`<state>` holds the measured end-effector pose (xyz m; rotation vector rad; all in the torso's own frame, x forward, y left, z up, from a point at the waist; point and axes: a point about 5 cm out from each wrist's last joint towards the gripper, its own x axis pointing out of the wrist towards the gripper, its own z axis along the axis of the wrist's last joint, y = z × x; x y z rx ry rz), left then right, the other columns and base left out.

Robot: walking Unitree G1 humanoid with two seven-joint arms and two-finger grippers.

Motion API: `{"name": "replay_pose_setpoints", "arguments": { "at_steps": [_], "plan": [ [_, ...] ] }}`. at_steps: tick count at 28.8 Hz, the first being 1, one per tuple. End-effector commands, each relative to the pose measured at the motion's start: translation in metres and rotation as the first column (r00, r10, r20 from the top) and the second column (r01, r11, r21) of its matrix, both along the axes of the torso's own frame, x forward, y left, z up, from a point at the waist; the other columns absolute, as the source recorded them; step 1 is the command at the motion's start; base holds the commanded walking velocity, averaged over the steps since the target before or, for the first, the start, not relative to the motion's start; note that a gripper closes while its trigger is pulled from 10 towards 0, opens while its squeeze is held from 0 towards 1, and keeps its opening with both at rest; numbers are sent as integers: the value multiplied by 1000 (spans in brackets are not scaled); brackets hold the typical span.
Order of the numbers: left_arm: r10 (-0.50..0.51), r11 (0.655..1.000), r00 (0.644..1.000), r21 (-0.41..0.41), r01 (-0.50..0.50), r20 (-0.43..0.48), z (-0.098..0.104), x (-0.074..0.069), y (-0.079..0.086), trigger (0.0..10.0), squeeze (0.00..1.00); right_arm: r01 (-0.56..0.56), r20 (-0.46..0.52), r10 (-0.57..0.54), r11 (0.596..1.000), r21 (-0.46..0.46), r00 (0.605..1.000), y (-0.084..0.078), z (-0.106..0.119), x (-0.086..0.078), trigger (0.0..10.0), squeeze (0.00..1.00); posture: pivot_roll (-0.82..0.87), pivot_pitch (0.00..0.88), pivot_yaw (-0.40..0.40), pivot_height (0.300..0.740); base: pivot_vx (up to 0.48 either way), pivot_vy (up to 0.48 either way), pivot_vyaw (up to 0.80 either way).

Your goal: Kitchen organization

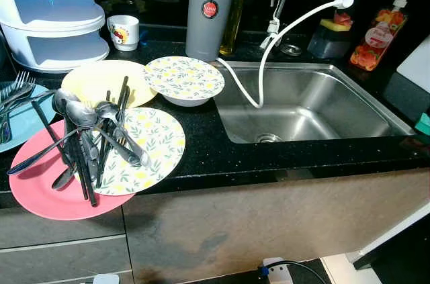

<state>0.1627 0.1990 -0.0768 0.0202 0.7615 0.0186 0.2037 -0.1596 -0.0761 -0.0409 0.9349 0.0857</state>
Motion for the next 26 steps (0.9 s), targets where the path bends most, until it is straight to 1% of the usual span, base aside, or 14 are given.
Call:
{"name": "replay_pose_setpoints", "arguments": {
  "at_steps": [1, 13, 19, 26],
  "plan": [
    [-19, 1000, 1000, -9, 19, -12, -3, -5, -7, 10000, 0, 1, -23, -1, 1000, -13, 1000, -6, -3, -6, 10000, 0, 80, 94, -104, 740, 0, 0, 0],
    [-25, 1000, 1000, -12, 25, -8, -2, -5, -6, 10000, 0, -1, -26, 0, 1000, -16, 1000, -7, -4, -9, 10000, 0, 74, 109, -99, 740, 0, 0, 0],
    [-30, 999, 1000, -12, 30, -8, -1, -6, -5, 10000, 0, -1, -33, 1, 1000, -15, 999, -7, -6, -13, 10000, 0, 76, 135, -97, 740, 0, 0, 0],
    [-31, 999, 999, -12, 31, -11, -2, -9, -4, 10000, 0, -5, -43, 4, 1000, -13, 999, -5, -8, -16, 10000, 0, 75, 142, -96, 740, 0, 0, 0]
  ]
}}
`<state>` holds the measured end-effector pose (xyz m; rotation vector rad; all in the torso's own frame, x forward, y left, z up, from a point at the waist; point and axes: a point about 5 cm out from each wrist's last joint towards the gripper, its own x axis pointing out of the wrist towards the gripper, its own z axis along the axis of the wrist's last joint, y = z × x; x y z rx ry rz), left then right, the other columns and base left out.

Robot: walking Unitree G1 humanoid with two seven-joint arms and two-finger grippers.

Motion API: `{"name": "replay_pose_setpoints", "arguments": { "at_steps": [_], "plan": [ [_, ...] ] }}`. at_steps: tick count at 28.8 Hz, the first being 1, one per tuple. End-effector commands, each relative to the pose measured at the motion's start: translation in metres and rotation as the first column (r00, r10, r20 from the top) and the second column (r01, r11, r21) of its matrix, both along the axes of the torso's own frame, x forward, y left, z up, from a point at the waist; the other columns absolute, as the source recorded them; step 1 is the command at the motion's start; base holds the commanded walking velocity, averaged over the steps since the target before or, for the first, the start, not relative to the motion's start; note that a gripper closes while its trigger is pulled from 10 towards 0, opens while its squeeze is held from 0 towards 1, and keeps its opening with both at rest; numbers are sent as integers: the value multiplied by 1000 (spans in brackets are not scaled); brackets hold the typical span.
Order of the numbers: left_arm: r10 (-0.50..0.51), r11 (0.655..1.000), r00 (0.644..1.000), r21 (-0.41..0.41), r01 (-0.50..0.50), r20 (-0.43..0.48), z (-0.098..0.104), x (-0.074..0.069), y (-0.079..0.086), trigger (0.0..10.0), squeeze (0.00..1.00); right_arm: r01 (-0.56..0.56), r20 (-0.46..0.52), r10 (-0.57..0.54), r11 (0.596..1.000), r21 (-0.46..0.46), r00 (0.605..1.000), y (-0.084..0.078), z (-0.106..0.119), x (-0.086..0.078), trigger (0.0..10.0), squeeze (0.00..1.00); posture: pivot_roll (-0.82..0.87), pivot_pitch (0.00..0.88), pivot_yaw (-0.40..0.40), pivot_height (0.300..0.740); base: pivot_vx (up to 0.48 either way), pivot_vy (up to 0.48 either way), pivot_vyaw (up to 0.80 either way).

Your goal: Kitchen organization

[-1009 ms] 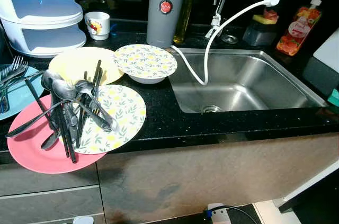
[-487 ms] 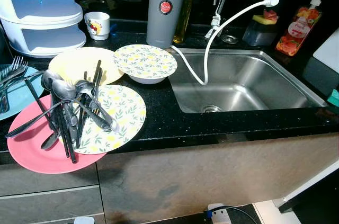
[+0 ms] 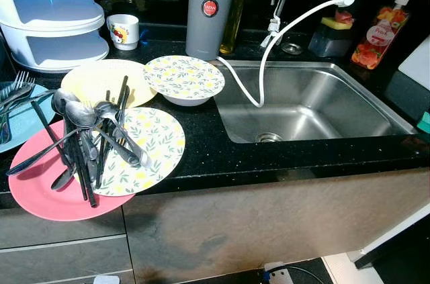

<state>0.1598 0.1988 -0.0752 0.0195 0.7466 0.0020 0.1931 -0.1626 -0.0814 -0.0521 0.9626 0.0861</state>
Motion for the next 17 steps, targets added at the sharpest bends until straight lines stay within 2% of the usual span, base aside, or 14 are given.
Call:
{"name": "replay_pose_setpoints", "arguments": {
  "at_steps": [1, 17],
  "plan": [
    [-16, 1000, 999, -5, 16, -27, -3, -6, -4, 10000, 0, 0, -17, 0, 1000, -2, 1000, -2, -3, -6, 10000, 0, 75, 142, -96, 740, 0, 0, 0],
    [-21, 1000, 1000, -7, 21, -20, -2, -5, -4, 10000, 0, -10, -5, 10, 1000, -1, 1000, -1, 0, -1, 10000, 0, 70, 167, -100, 740, 0, 0, 0]
  ]
}}
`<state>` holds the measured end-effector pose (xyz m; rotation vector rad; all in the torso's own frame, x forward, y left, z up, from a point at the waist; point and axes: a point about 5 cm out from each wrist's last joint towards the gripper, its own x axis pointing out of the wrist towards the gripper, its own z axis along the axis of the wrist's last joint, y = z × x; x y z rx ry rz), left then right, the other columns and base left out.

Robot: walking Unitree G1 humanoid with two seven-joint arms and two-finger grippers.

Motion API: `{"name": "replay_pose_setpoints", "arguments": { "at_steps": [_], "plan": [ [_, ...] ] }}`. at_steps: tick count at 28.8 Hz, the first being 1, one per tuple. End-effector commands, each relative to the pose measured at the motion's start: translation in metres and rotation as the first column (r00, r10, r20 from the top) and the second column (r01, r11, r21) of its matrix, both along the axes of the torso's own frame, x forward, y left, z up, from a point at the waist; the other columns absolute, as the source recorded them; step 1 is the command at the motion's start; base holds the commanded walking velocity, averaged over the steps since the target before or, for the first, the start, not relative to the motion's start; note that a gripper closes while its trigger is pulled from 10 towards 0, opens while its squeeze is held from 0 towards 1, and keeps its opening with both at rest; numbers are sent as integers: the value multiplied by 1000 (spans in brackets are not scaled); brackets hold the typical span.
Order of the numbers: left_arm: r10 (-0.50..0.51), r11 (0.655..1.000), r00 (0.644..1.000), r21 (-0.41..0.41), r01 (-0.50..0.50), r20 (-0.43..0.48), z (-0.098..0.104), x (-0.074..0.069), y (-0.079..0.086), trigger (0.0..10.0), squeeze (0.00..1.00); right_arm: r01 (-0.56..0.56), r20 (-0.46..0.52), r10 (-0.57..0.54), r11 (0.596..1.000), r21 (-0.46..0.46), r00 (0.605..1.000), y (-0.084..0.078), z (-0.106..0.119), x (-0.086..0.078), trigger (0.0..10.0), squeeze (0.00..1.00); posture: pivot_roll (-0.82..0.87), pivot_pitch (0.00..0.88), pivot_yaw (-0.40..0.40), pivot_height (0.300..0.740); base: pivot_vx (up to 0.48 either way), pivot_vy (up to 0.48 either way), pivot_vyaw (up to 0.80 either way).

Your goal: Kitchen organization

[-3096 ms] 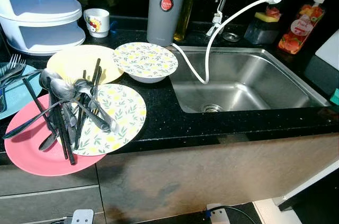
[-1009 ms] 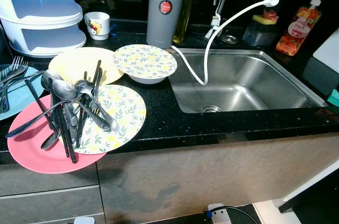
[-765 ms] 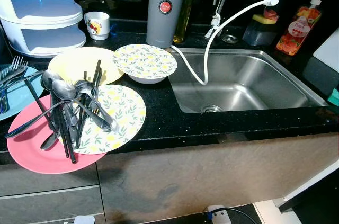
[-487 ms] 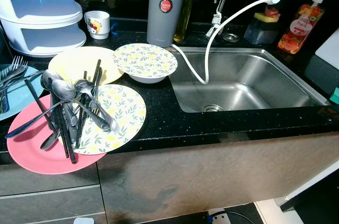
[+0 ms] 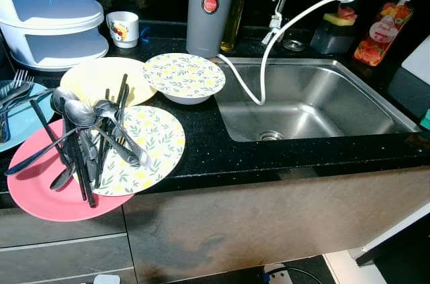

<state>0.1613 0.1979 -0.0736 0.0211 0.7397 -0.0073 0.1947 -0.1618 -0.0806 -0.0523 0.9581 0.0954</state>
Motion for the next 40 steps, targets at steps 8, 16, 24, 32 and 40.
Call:
{"name": "replay_pose_setpoints", "arguments": {
  "at_steps": [8, 16, 24, 32, 40],
  "plan": [
    [-12, 1000, 999, -7, 12, -30, -4, -7, -3, 10000, 0, -2, -13, 2, 1000, -7, 1000, -3, -2, -3, 10000, 0, 66, 177, -101, 740, 0, 0, 0],
    [-13, 1000, 999, -7, 13, -31, -3, -6, -3, 10000, 0, 1, -16, -1, 1000, -7, 1000, -3, -2, -4, 10000, 0, 66, 183, -100, 740, 0, 0, 0],
    [-15, 1000, 999, -9, 15, -32, -3, -5, -4, 10000, 0, 2, -16, -2, 1000, -5, 1000, -1, -2, -3, 10000, 0, 62, 188, -99, 740, 0, 0, 0],
    [-17, 1000, 999, -12, 16, -35, -4, -2, -4, 10000, 0, 3, -18, -3, 1000, -7, 1000, -1, -2, -3, 10000, 0, 61, 190, -100, 740, 0, 0, 0],
    [-18, 1000, 999, -10, 18, -40, -4, -2, -4, 10000, 0, 3, -17, -3, 1000, -6, 1000, -2, -1, -2, 10000, 0, 63, 190, -98, 740, 0, 0, 0]
  ]
}}
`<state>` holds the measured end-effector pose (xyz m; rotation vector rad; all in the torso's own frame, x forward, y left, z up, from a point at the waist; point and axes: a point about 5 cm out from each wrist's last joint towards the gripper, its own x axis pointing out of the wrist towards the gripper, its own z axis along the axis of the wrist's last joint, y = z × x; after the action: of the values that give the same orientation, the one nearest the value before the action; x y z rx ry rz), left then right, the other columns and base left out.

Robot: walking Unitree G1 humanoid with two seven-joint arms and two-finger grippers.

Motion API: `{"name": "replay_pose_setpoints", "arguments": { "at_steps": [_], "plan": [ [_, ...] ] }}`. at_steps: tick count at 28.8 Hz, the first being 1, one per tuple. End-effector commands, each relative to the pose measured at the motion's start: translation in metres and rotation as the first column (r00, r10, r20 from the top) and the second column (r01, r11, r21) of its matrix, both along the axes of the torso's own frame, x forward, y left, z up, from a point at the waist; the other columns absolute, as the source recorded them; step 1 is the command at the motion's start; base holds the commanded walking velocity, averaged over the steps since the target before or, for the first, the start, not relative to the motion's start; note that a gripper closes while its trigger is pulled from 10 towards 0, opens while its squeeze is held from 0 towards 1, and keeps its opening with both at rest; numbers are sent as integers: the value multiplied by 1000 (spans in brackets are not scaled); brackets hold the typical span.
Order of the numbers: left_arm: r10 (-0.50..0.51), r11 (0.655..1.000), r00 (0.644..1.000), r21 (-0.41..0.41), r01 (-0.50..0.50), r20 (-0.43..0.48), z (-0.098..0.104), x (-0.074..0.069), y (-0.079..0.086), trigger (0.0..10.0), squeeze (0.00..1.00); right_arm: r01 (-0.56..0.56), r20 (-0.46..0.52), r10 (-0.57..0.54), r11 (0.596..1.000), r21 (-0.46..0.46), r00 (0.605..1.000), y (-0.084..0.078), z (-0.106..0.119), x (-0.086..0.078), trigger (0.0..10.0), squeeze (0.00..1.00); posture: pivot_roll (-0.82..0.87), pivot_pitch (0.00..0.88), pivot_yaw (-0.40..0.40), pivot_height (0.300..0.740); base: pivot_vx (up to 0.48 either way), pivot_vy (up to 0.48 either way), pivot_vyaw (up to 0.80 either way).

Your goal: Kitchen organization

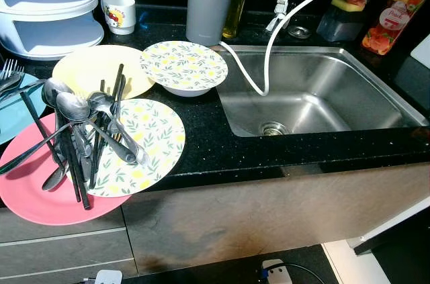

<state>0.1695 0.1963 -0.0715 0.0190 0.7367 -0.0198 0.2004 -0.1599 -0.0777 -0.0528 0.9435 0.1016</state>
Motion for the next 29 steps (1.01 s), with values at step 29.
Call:
{"name": "replay_pose_setpoints", "arguments": {
  "at_steps": [29],
  "plan": [
    [47, 999, 996, 16, -46, -75, -11, -4, -3, 10000, 0, 1, -30, -2, 1000, -6, 1000, -1, -5, -9, 10000, 0, 76, 149, -107, 740, 0, 0, 0]
  ]
}}
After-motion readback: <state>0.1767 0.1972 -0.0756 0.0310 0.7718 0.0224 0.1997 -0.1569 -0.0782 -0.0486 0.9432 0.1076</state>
